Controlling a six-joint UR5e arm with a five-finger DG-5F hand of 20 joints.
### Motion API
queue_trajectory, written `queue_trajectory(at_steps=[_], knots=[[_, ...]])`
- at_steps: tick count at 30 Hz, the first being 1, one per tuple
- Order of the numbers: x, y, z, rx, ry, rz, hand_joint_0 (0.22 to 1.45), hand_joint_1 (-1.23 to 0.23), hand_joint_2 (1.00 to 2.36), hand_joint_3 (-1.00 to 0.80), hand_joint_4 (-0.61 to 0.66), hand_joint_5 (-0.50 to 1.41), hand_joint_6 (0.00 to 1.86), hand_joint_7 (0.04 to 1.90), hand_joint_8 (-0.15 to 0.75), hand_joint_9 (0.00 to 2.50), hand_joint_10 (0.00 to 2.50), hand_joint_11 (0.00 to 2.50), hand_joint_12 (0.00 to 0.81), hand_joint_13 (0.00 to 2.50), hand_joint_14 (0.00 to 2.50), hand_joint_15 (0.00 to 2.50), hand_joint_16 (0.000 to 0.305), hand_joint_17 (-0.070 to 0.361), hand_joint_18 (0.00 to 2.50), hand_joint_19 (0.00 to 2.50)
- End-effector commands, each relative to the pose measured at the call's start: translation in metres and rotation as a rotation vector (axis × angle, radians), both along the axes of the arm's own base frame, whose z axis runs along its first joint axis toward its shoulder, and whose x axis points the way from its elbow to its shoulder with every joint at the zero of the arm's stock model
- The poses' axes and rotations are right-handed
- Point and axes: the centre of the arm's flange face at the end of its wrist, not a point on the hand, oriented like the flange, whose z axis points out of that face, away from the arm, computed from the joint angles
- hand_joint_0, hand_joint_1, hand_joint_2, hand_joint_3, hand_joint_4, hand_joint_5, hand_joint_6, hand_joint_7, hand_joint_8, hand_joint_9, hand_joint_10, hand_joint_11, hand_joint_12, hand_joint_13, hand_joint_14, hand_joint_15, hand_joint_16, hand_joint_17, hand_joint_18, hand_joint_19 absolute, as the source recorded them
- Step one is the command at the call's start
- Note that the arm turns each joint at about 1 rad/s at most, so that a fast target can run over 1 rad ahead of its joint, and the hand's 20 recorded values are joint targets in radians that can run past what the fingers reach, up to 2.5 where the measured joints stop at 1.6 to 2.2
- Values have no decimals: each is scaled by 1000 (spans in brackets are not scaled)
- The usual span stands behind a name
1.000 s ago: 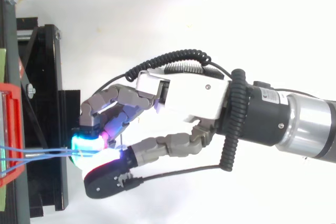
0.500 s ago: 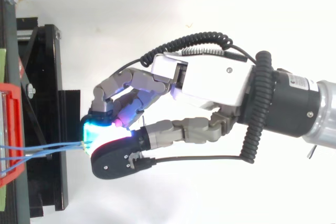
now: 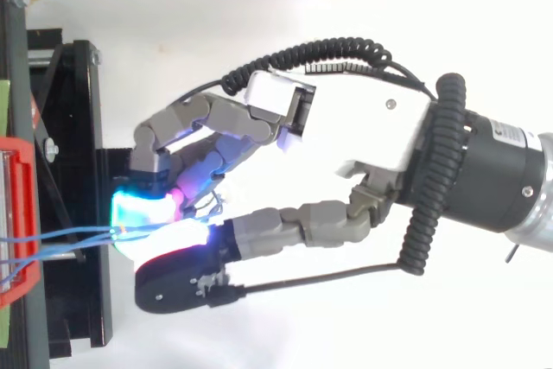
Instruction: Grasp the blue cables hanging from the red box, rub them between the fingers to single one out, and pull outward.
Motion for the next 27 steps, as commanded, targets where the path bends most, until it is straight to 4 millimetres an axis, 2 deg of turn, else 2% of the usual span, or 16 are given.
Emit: queue_trajectory(at_steps=[1, 4, 6, 7, 8, 10, 15, 17, 22, 23, 24, 27], knots=[[3, 6, 2, 4, -28, -7, 633, -829, 1018, -171, 10, -152, 915, 1045, 268, 913, 18, 613, 343, 761, 19, 483, 43, 97, 663, 463], [2, 9, 2, 6, -21, -2, 674, -871, 1014, -269, 3, -165, 928, 977, 261, 891, 20, 607, 341, 754, 19, 482, 43, 96, 672, 460], [2, 9, 2, 10, -20, -1, 659, -864, 1000, -500, 89, -161, 913, 965, 254, 907, 18, 608, 337, 761, 19, 479, 42, 96, 679, 467], [2, 9, 2, 19, -22, 1, 646, -850, 1000, -500, 97, -156, 908, 971, 253, 915, 19, 598, 335, 764, 20, 489, 42, 95, 681, 474], [2, 9, 2, 23, -23, 1, 585, -784, 1000, -500, 107, -149, 900, 987, 258, 946, 20, 609, 340, 782, 19, 491, 43, 97, 685, 482], [2, 9, 2, 30, -28, -3, 539, -667, 1000, -500, 114, -137, 889, 1002, 267, 971, 18, 601, 350, 798, 19, 496, 45, 101, 703, 498], [3, 9, 3, 34, -39, -4, 536, -441, 1000, -500, 105, -120, 871, 1065, 279, 1028, 20, 597, 354, 811, 19, 507, 46, 103, 708, 526], [3, 9, 2, 33, -36, -1, 585, -417, 1003, -457, 96, -119, 869, 1088, 272, 1040, 20, 596, 350, 823, 20, 519, 44, 99, 695, 541], [2, 9, 3, 48, -36, 0, 581, -573, 1014, -225, 104, -118, 877, 1085, 297, 1043, 17, 600, 375, 847, 20, 506, 49, 111, 752, 516], [2, 10, 4, 57, -36, 1, 581, -574, 1013, -225, 108, -119, 878, 1087, 296, 1033, 19, 593, 374, 846, 21, 512, 50, 112, 752, 509], [1, 9, 3, 63, -34, 0, 578, -651, 1013, -172, 120, -129, 893, 1040, 308, 1014, 16, 594, 388, 854, 19, 511, 53, 118, 777, 493], [1, 9, 2, 75, -30, -1, 592, -734, 1014, -146, 124, -148, 910, 1004, 299, 968, 19, 625, 377, 843, 19, 521, 51, 115, 761, 495]])
